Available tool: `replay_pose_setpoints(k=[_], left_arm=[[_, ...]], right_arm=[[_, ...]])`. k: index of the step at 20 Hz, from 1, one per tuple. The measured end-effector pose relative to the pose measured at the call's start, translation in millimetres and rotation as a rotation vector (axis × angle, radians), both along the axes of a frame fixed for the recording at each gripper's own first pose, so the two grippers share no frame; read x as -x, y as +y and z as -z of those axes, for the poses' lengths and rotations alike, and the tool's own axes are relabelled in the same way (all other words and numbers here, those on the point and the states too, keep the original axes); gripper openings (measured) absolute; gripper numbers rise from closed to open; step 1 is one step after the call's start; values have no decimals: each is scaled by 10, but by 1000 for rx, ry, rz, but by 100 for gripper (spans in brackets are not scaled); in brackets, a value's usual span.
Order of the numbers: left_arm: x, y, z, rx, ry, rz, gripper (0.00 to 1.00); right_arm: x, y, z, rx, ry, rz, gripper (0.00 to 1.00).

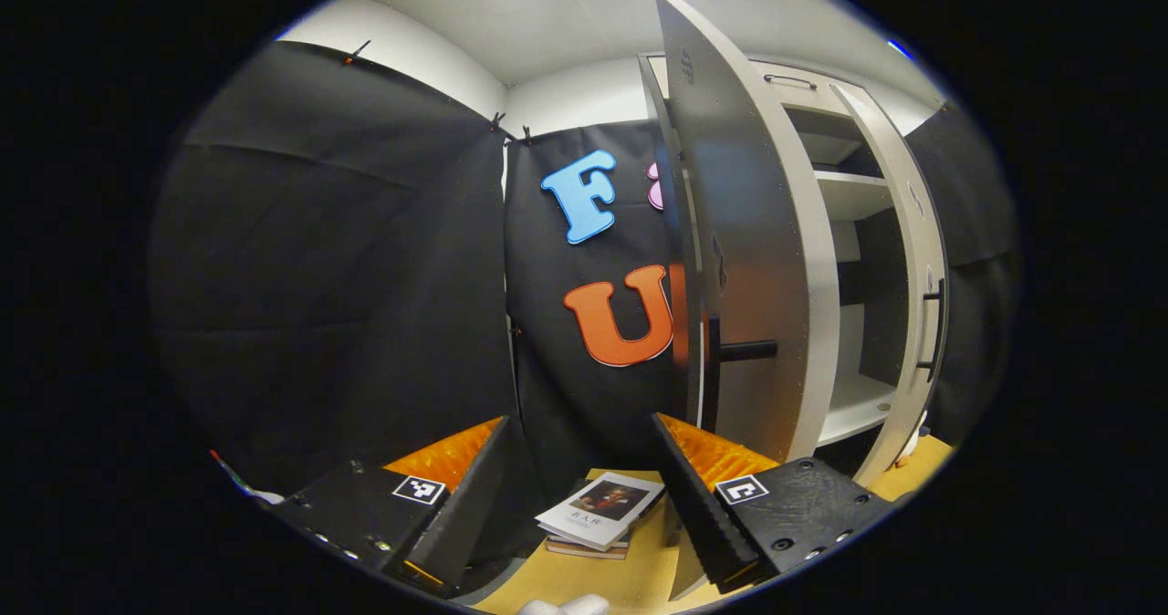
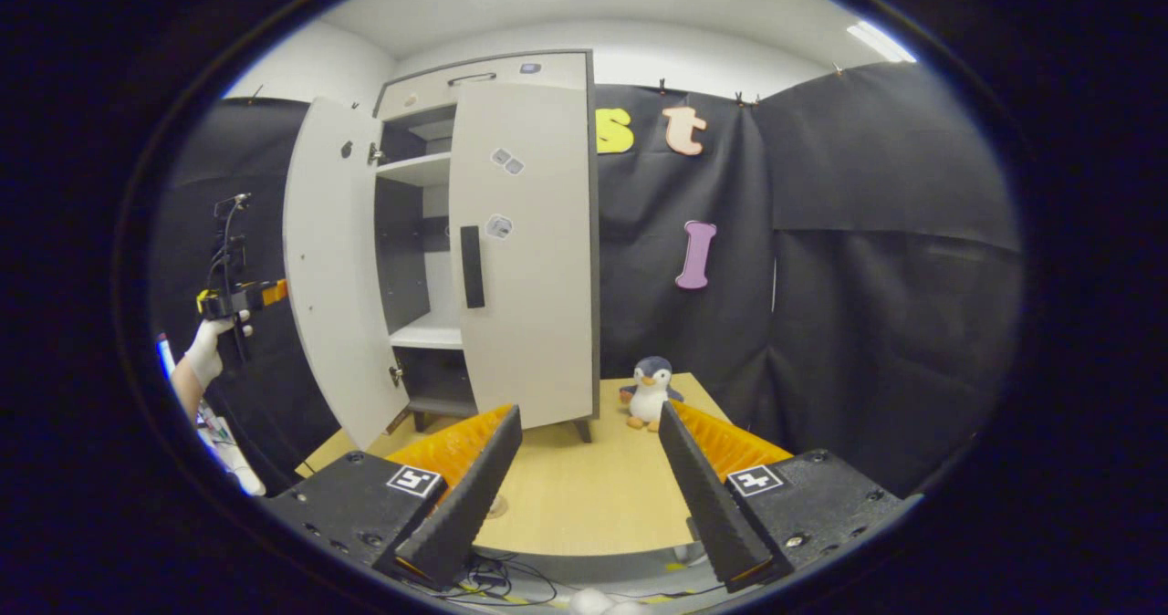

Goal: Grasp the bottle in the cabinet with the left hand and place it on the coaster, then close the right door with the right hand and the left door with the left hand.

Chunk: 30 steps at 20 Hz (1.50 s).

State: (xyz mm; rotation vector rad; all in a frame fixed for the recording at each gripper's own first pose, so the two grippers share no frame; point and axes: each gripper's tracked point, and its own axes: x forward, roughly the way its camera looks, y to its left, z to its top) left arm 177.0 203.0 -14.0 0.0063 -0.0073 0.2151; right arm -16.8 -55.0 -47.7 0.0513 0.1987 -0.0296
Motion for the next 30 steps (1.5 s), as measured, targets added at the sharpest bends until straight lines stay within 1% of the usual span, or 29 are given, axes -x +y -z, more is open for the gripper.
replay_pose_setpoints(k=[3, 5, 8, 11, 13, 14, 15, 16, 18, 21, 23, 24, 27, 30], left_arm=[[18, -22, -13, -5, 0, -16, 91], [21, -58, -15, -2, -1, -12, 91], [23, -204, -32, 4, -8, 12, 91], [13, -453, -47, 0, -13, 48, 91], [-11, -626, -36, 16, -13, 75, 91], [-16, -713, -58, 19, -14, 82, 87], [-26, -792, -58, 20, -4, 82, 91], [-42, -882, -59, 16, -3, 80, 91], [-108, -1053, -80, 16, -6, 101, 91], [-244, -1358, -65, 49, 8, 135, 91], [-361, -1569, -102, 32, 10, 153, 91], [-423, -1672, -100, 20, 17, 165, 93], [-565, -1853, -85, -9, 34, 168, 95], [-566, -1878, -81, -11, 35, 159, 96]], right_arm=[[-23, 30, -39, 4, -11, -11, 99], [-25, 39, -30, 6, -13, -17, 99], [-30, 29, 1, 9, -4, -24, 99], [-46, -22, -8, 4, -5, -30, 99], [-63, -48, -9, 3, -4, -39, 99], [-72, -74, -14, 8, -3, -43, 99], [-83, -104, -24, 12, -6, -46, 99], [-97, -138, -42, 16, -7, -46, 99], [-118, -187, -71, 12, -12, -50, 99], [-155, -272, -110, 23, -19, -50, 99], [-164, -309, -143, 31, -23, -44, 99], [-149, -316, -156, 30, -25, -43, 99], [-153, -339, -170, 26, -29, -41, 99], [-204, -346, -201, 26, -37, -41, 99]])
